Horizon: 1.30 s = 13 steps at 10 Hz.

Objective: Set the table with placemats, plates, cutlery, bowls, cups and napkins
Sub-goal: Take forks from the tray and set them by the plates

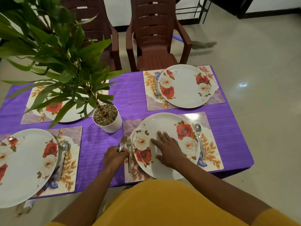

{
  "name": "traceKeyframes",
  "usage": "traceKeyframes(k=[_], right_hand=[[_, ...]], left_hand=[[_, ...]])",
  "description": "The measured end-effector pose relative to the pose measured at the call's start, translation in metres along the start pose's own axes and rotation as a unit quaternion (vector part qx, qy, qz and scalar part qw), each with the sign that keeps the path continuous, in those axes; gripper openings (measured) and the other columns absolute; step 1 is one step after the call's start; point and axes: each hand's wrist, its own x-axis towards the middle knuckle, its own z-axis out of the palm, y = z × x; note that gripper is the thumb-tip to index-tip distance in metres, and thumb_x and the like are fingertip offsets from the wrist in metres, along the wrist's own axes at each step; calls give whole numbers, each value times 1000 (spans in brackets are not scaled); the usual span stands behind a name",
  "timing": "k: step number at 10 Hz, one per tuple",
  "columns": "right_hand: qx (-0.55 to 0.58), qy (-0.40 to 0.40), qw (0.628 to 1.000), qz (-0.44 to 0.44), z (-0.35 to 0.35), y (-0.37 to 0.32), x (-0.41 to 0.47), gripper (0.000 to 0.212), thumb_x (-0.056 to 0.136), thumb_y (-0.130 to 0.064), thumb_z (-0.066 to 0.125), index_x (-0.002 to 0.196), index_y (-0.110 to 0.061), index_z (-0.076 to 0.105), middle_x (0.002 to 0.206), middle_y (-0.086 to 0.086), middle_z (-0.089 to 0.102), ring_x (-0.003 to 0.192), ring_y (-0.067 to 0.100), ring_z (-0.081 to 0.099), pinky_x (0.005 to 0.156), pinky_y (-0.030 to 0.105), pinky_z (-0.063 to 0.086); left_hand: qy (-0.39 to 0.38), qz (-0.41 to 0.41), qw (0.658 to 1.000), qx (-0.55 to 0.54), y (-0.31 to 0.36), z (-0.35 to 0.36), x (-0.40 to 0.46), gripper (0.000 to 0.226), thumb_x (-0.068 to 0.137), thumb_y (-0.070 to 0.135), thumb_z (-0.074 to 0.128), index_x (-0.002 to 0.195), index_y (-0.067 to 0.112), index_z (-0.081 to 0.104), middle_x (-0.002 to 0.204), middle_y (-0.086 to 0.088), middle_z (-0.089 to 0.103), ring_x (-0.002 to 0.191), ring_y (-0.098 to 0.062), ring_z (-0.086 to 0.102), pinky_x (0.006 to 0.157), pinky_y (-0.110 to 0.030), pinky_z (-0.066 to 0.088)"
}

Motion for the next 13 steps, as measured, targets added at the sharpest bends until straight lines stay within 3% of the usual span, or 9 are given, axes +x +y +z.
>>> traceKeyframes(k=[3,6,8,9,10,11,12,13], right_hand=[[1,0,1000,1,0,-2,-2,79,99,-43,64,163,-39,17,174,5,-5,160,31,-4,127,52,8],[1,-3,1000,5,-1,-2,-2,79,99,-44,64,163,-40,17,174,4,-6,160,30,-4,127,51,8],[21,-4,1000,4,-3,-2,-2,77,96,-43,67,161,-40,24,174,4,-2,160,29,-1,127,51,10],[70,-2,997,9,-13,-2,-1,65,94,-42,70,153,-40,42,173,3,11,160,28,8,126,52,15],[126,20,991,28,-27,-5,-3,53,93,-41,71,144,-36,56,166,1,34,155,27,25,124,50,28],[206,52,977,33,-42,-8,-7,40,94,-38,72,132,-31,67,148,-3,58,137,20,49,115,40,39],[308,54,950,20,-61,-10,-14,30,96,-35,71,124,-25,72,127,-5,70,112,12,64,104,35,50],[381,70,922,13,-75,-11,-21,23,95,-35,72,114,-23,76,111,-9,75,94,3,69,90,33,58]], left_hand=[[3,-13,1000,-3,2,-1,-2,26,84,26,81,62,19,69,59,6,66,64,-15,61,56,-26,38],[-8,-10,1000,20,2,-4,-1,19,84,30,77,75,14,78,71,1,75,77,-20,71,68,-37,56],[25,-28,999,-7,2,-3,-5,22,85,24,77,71,8,74,73,-13,73,69,-24,65,59,-30,42],[50,-36,998,-17,2,-6,-10,25,86,25,76,70,7,73,70,-15,71,62,-24,60,58,-31,40],[71,-28,997,-32,7,-9,-15,28,89,25,71,70,5,72,68,-14,71,66,-33,66,60,-34,43],[53,-8,997,-56,20,-10,-23,27,94,29,65,76,12,76,70,0,76,71,-27,69,64,-39,50],[-30,-40,985,-164,47,-4,-33,33,99,24,52,89,9,80,73,-6,75,57,-19,57,52,-28,40],[-108,-42,972,-206,72,4,-53,40,103,17,43,94,0,78,73,-14,68,55,-18,53,50,-26,34]])
